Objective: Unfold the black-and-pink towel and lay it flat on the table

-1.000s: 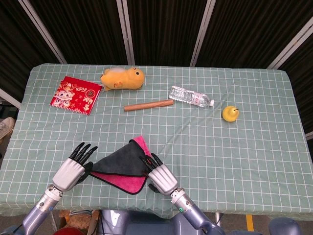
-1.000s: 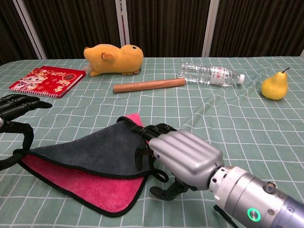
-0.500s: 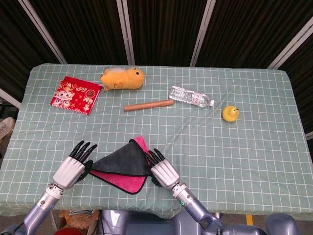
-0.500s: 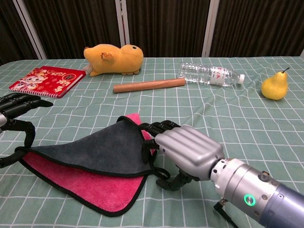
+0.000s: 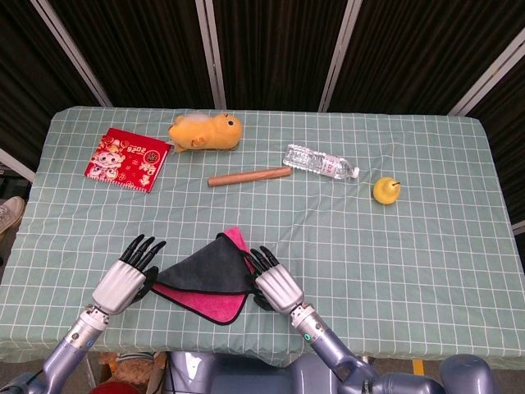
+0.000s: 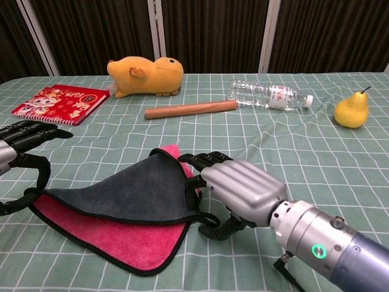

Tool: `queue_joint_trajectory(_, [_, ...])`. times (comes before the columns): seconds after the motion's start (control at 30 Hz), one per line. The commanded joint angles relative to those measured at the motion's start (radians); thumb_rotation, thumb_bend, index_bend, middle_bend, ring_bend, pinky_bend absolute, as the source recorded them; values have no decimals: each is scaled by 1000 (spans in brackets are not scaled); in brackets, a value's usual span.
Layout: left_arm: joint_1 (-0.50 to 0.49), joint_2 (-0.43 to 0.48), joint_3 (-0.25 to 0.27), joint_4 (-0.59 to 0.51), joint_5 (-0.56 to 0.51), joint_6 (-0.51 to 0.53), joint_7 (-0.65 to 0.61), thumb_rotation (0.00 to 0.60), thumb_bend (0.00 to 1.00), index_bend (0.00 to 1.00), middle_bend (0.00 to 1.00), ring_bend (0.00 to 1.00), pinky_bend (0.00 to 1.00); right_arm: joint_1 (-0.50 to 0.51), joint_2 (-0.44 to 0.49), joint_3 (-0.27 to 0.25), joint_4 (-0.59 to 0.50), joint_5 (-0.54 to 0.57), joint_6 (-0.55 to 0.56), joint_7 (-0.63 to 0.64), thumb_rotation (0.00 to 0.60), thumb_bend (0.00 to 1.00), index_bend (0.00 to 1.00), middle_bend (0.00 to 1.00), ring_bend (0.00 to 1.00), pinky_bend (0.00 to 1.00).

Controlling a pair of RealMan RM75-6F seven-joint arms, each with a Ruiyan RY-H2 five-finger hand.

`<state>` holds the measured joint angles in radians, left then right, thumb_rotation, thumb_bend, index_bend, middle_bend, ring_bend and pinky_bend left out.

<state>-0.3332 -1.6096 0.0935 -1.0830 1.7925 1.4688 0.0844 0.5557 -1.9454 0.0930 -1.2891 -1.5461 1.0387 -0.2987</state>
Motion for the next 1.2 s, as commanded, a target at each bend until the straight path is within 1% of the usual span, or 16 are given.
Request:
queue_joint_trajectory(0.03, [0,-1,0,2,-1,0,-1,600,459,636,66,0,16,6,-11,-2,19,-1,4,14,600,350,500,0,0,0])
queue_joint_trajectory(0.1, [0,0,0,3,-3,0,-3,600,458,636,66,0,16,8,-18,-2,31,-1,9,28,600,368,517,0,0,0])
queue_joint_trajectory(0.27, [-2,2,-1,3,-4,-2,-2,600,459,642,66,0,16,15,-29,-3,51,-8,21,50,600,468,548,3,0,0])
queue_joint_trajectory(0.43, [-4,2,-1,3,-4,-1,-1,600,458,644,67,0,15,23,-31,0,60,-10,29,60,600,544,555,6,0,0])
queue_joint_trajectory(0.57, [-4,3,-2,4,-4,2,1,600,459,644,67,0,15,29,-27,-1,60,-9,29,61,600,572,561,9,0,0])
queue_joint_trajectory(0.7, [-8,7,-5,1,-1,9,1,600,460,648,70,0,16,34,-14,3,46,-10,36,58,600,573,565,12,0,0])
queue_joint_trajectory(0.93, [-28,30,-23,-32,26,47,11,600,478,662,86,0,16,40,38,23,-25,-16,66,41,600,573,569,20,0,0])
queue_joint_trajectory(1.07, [-44,46,-38,-65,34,51,28,600,478,668,90,0,16,44,87,42,-100,0,65,28,600,573,569,20,0,0])
queue_joint_trajectory(1.2, [-70,63,-61,-109,23,35,11,600,478,671,93,0,16,52,143,78,-180,34,52,11,600,573,569,21,0,0])
